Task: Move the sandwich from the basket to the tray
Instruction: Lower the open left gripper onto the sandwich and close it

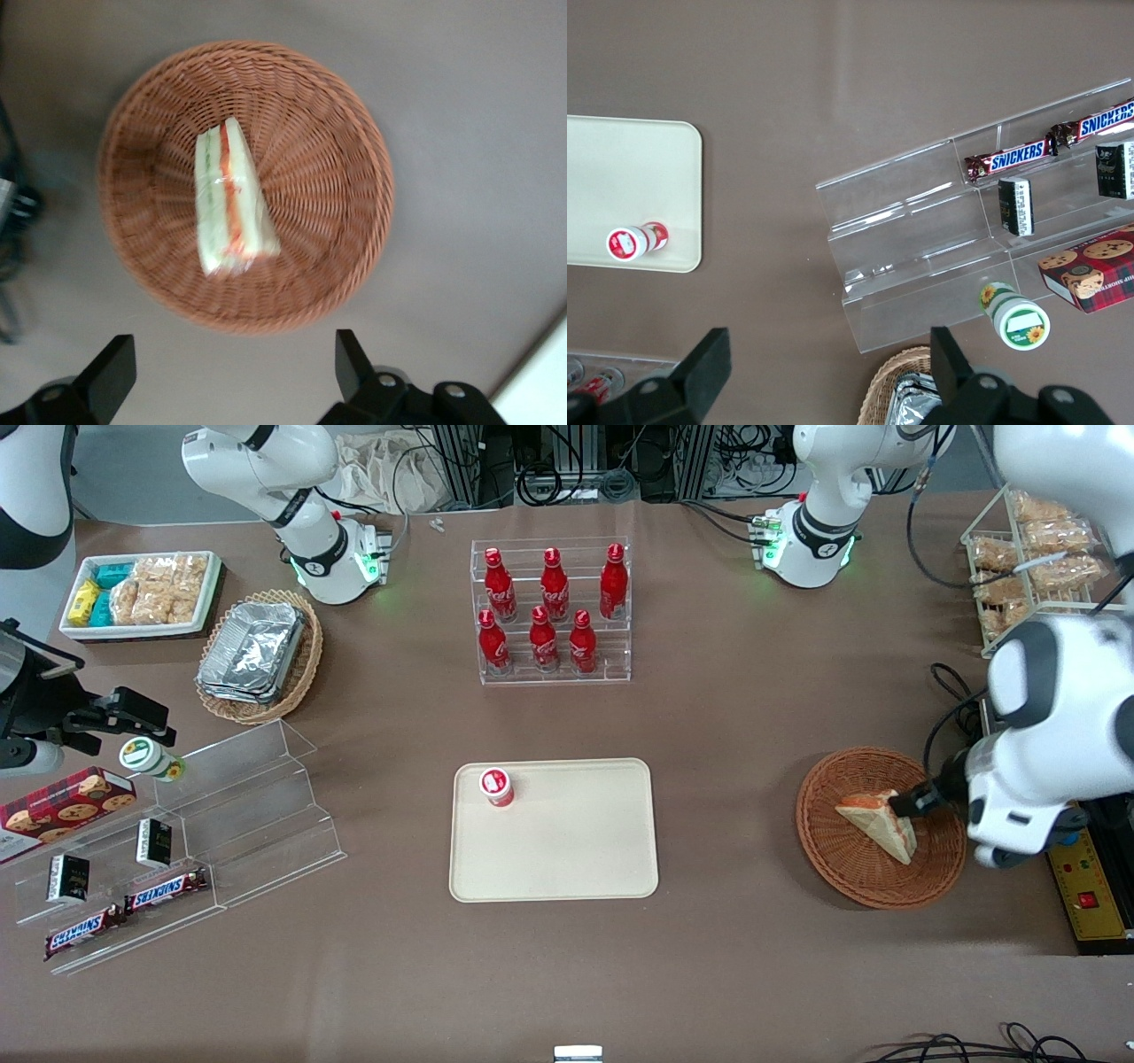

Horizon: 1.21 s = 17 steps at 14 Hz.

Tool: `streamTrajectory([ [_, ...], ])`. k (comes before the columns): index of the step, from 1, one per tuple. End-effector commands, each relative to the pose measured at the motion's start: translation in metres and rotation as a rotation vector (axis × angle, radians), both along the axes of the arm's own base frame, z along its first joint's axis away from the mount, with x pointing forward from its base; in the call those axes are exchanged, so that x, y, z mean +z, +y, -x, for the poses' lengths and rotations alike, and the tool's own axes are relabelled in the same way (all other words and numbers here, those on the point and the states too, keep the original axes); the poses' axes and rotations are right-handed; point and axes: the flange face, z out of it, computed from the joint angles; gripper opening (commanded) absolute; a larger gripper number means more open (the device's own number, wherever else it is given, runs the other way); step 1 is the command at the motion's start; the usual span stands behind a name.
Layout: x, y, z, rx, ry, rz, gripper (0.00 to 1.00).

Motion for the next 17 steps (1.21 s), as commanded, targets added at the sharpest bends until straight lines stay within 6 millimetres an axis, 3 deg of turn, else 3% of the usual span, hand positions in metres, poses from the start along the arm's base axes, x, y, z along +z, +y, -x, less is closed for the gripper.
streamTrajectory([
  [1,-0.051,0.007,0.015,0.145,-0.026,-0.026,1.00],
  [3,-0.079,0.015,0.030,0.216,-0.011,-0.040,1.00],
  [11,-0.132,0.030,0.029,0.296,-0.049,-0.043,1.00],
  [12,-0.141,0.030,0.029,0.296,-0.038,-0.045,0.84],
  [14,-0.141,0.030,0.028,0.293,-0.040,-0.045,0.12],
  [16,-0.137,0.031,0.027,0.276,-0.045,-0.053,0.00],
  [17,-0.133,0.031,0.027,0.275,-0.050,-0.052,0.00],
])
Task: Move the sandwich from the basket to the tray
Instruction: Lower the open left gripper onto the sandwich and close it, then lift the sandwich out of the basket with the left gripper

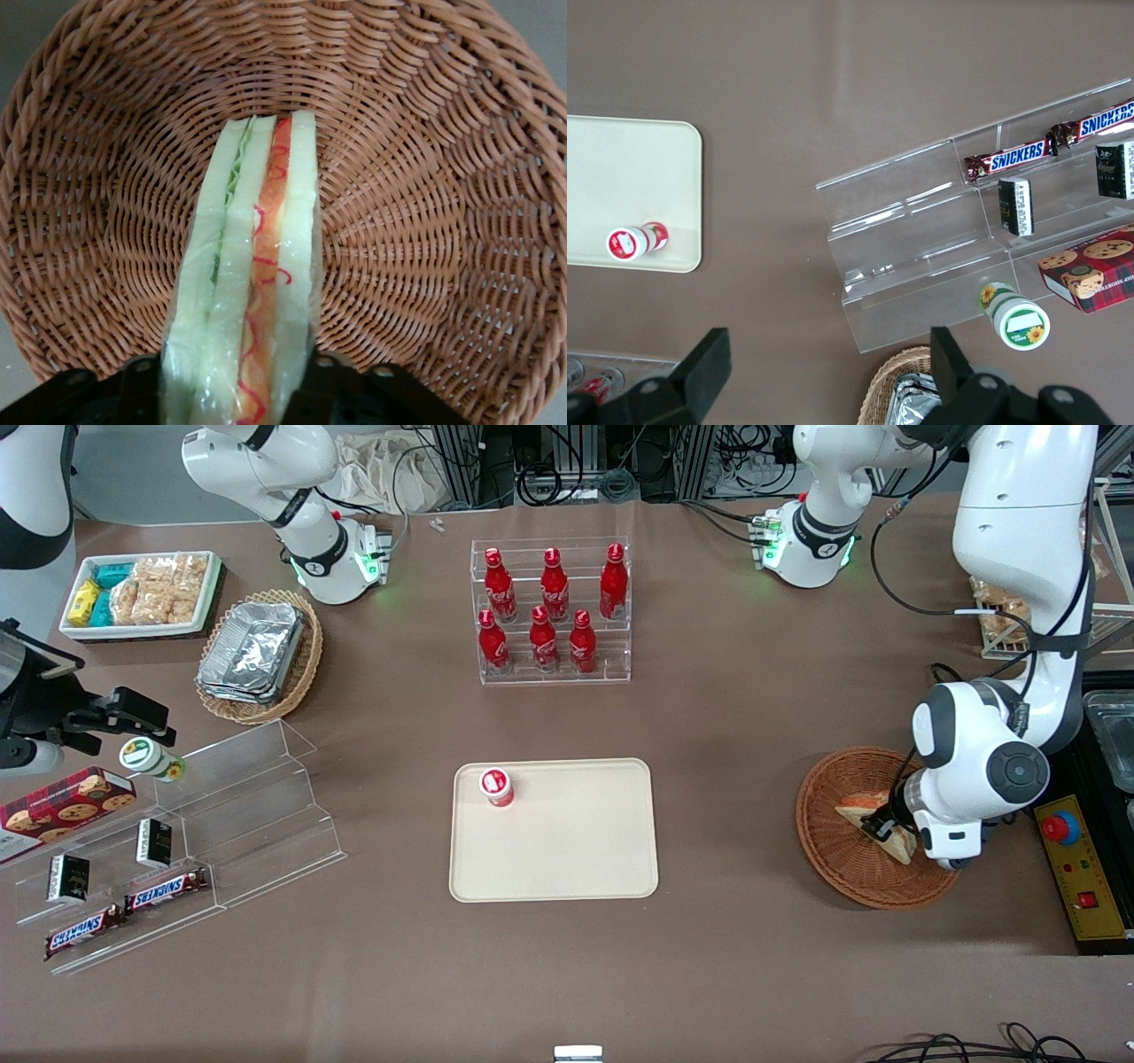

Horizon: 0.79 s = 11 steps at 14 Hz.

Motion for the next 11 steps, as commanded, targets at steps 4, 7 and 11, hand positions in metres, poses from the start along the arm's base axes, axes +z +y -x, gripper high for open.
streamTrajectory([
  [4,0.108,0.000,-0.002,-0.082,-0.025,0.006,0.00],
  [7,0.173,-0.014,0.005,-0.309,0.037,0.041,0.00],
  [11,0.186,-0.110,0.002,-0.456,0.007,0.083,0.00],
])
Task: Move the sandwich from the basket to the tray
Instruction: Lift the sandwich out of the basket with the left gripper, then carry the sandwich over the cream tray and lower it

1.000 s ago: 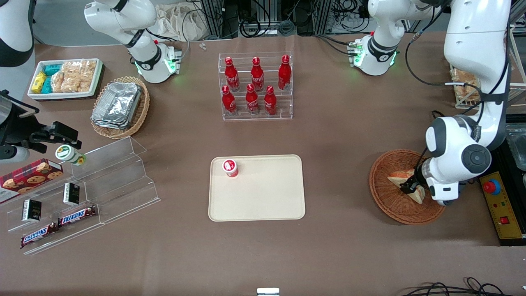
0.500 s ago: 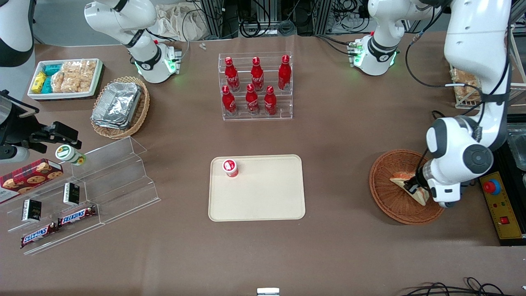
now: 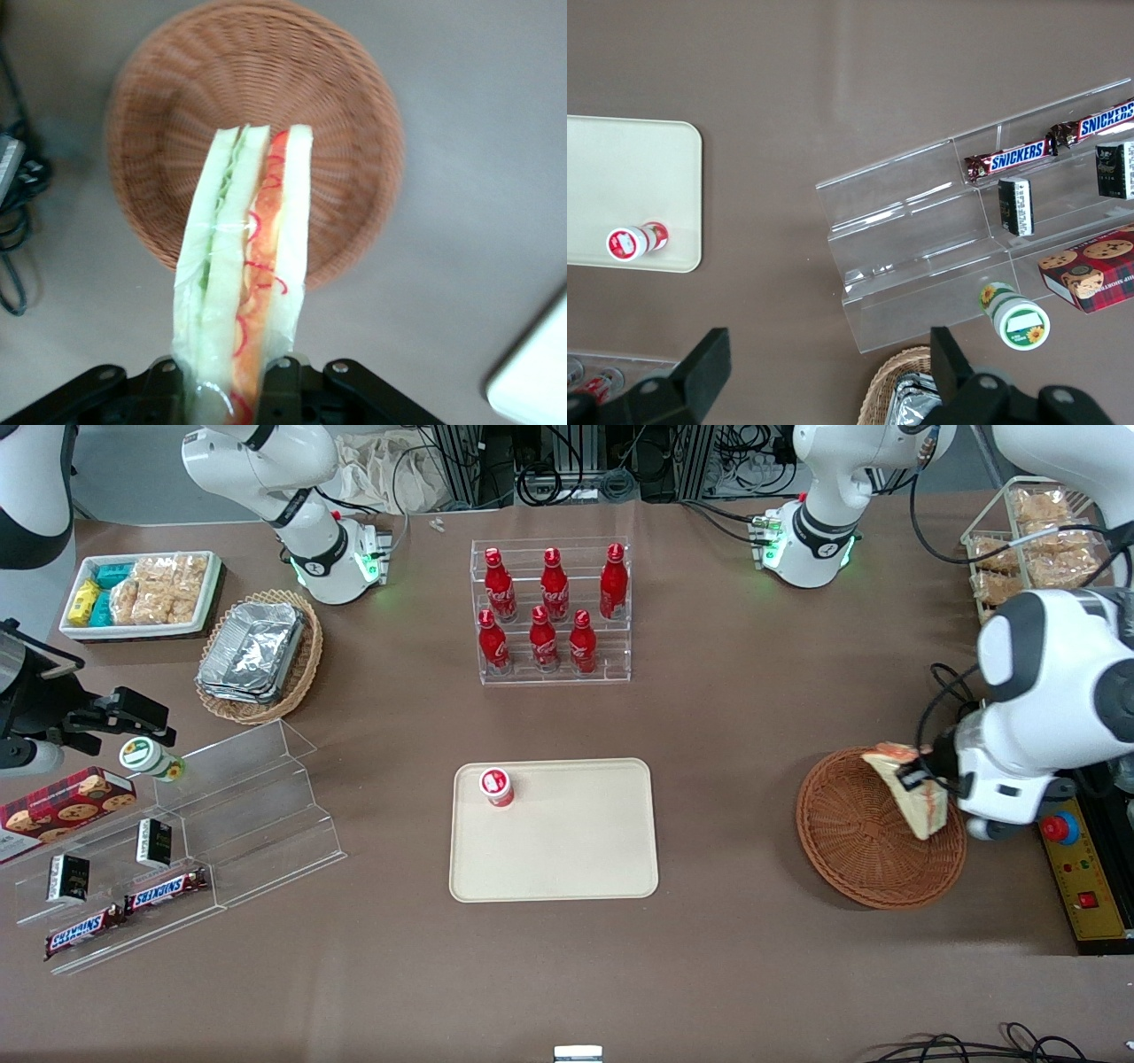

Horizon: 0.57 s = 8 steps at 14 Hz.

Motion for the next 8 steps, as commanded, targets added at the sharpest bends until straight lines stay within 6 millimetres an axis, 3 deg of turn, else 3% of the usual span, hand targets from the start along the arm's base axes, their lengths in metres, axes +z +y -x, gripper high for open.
streamTrajectory([
  [1,0.002,-0.079,-0.017,-0.096,-0.045,0.058,0.00],
  [2,0.001,-0.095,-0.016,-0.079,-0.040,0.084,0.00],
  [5,-0.014,-0.182,-0.013,-0.178,-0.147,0.149,0.00],
  [8,-0.062,-0.246,-0.011,-0.289,-0.142,0.114,0.00],
])
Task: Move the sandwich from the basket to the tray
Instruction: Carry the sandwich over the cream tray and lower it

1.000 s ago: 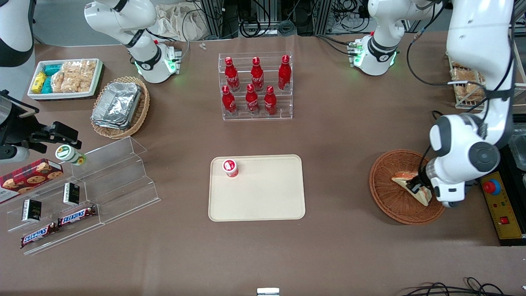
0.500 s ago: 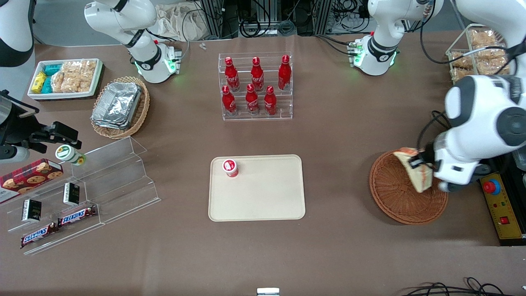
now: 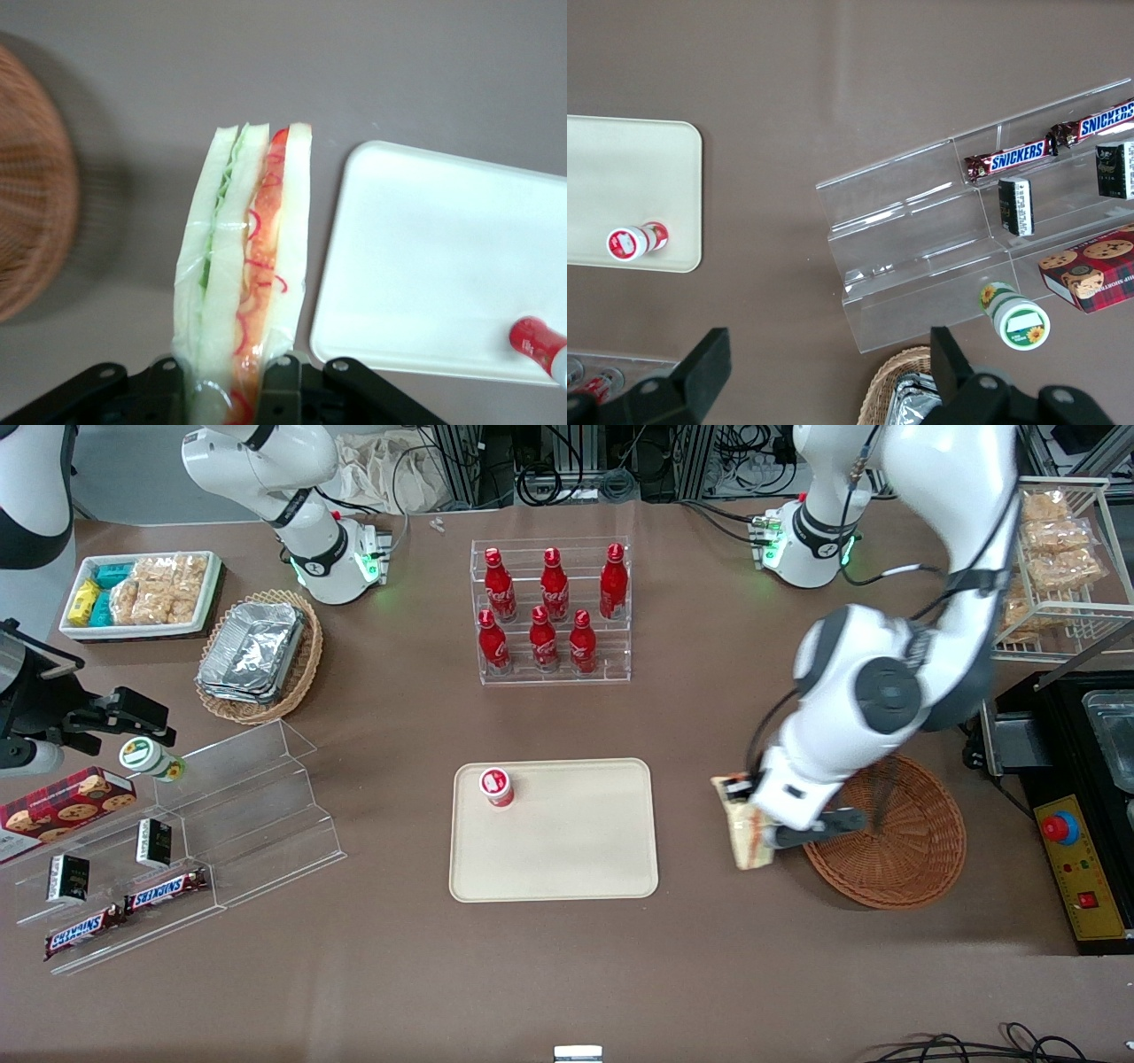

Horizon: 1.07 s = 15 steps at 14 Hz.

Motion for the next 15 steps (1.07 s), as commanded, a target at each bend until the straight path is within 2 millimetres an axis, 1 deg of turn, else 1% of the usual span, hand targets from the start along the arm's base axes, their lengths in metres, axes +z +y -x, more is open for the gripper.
streamTrajectory([
  [1,-0.041,-0.055,-0.009,-0.089,-0.023,-0.035,0.00],
  [2,-0.068,-0.066,-0.010,-0.103,-0.012,-0.036,0.00],
  [3,-0.086,-0.080,-0.015,-0.105,-0.039,-0.015,0.00],
  [4,-0.102,-0.103,-0.007,-0.135,-0.067,0.003,0.00],
  [5,-0.113,-0.118,-0.001,-0.153,-0.084,0.014,0.00],
  [6,-0.122,-0.123,0.002,-0.159,-0.075,0.010,0.00],
  [7,-0.131,-0.124,0.003,-0.148,-0.066,0.006,0.00],
  [9,-0.147,-0.134,0.011,-0.166,-0.058,-0.013,0.00],
  [10,-0.152,-0.134,0.011,-0.171,-0.060,-0.024,0.24],
  [11,-0.160,-0.134,0.011,-0.186,-0.070,-0.038,0.57],
  [12,-0.161,-0.134,0.010,-0.208,-0.101,-0.053,0.83],
  [13,-0.161,-0.133,0.008,-0.210,-0.115,-0.055,1.00],
  [15,-0.155,-0.132,0.007,-0.188,-0.124,-0.054,1.00],
])
